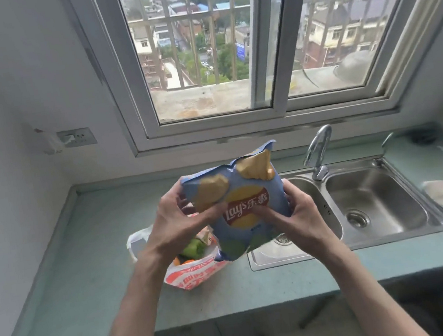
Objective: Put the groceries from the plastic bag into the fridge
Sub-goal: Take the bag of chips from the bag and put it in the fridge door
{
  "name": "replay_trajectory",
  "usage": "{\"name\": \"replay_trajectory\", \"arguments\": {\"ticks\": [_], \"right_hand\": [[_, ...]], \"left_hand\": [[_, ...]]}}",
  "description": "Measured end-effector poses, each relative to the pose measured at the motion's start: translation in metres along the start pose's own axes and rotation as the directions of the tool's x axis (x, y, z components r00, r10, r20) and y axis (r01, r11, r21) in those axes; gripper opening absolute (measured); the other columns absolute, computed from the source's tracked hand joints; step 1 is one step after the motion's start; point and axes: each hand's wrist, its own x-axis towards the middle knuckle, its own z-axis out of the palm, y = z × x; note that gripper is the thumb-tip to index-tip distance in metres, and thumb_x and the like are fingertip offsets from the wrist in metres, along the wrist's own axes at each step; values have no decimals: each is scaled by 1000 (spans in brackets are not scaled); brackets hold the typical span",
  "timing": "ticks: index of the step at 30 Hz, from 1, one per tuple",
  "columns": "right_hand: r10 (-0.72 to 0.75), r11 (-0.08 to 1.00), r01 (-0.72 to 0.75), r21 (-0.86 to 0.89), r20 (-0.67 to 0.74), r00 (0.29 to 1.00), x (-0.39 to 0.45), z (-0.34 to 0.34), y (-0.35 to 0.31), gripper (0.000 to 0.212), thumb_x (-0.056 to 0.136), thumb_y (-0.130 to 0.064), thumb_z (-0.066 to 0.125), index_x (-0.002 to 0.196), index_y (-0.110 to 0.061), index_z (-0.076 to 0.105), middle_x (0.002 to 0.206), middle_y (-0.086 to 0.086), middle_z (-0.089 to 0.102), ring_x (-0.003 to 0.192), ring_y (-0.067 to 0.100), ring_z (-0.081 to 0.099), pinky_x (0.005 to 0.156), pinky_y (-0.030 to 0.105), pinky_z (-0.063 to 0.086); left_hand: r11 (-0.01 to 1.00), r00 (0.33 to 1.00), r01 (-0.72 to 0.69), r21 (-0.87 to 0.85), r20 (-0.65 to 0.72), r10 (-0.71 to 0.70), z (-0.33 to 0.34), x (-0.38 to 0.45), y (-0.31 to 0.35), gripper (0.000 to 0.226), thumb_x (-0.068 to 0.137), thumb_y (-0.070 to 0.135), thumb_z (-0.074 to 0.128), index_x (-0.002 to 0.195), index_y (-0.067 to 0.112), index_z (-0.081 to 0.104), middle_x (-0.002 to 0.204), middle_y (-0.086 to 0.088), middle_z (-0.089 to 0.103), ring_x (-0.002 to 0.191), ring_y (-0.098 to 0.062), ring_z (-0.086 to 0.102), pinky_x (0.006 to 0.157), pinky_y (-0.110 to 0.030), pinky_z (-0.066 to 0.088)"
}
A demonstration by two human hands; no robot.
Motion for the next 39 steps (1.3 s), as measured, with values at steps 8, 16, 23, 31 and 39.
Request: {"name": "replay_trajectory", "arguments": {"ticks": [8,16,23,31,39], "right_hand": [[20,996,8,88,-313,950,-68,-32,-8,32,88,-10,78,118,-12,66,106,8,78,98,24,76,77,29,62],[40,999,-23,40,-516,855,-138,-94,-25,39,90,-17,78,126,-18,63,114,3,78,106,20,75,87,35,62],[-1,1000,-18,-21,-663,749,-221,-152,-38,46,88,-30,77,130,-23,60,118,-4,76,111,15,72,89,28,60],[-66,995,-24,-100,-801,595,-348,-215,-57,45,94,-26,72,136,-21,57,125,-3,73,117,15,70,95,34,59],[-77,991,-68,-115,-910,408,-472,-256,-65,30,96,-25,69,125,-23,61,118,-12,75,113,10,70,90,26,59]], "left_hand": [[991,960,79,-106,275,-47,78,-14,-6,53,74,22,89,120,26,63,109,8,77,104,-13,74,78,-25,61],[987,894,46,-151,448,27,169,-21,11,39,79,21,85,110,36,67,109,8,78,103,-13,74,79,-27,61],[975,786,37,-220,609,108,260,-53,42,40,83,25,83,120,33,68,115,-2,77,108,-24,74,91,-49,61],[953,671,79,-292,723,165,373,-131,85,56,80,35,84,132,28,63,117,-6,76,110,-26,73,94,-53,59],[949,542,108,-296,818,194,470,-224,117,38,92,23,74,128,15,64,117,-7,77,106,-27,75,85,-47,63]]}}
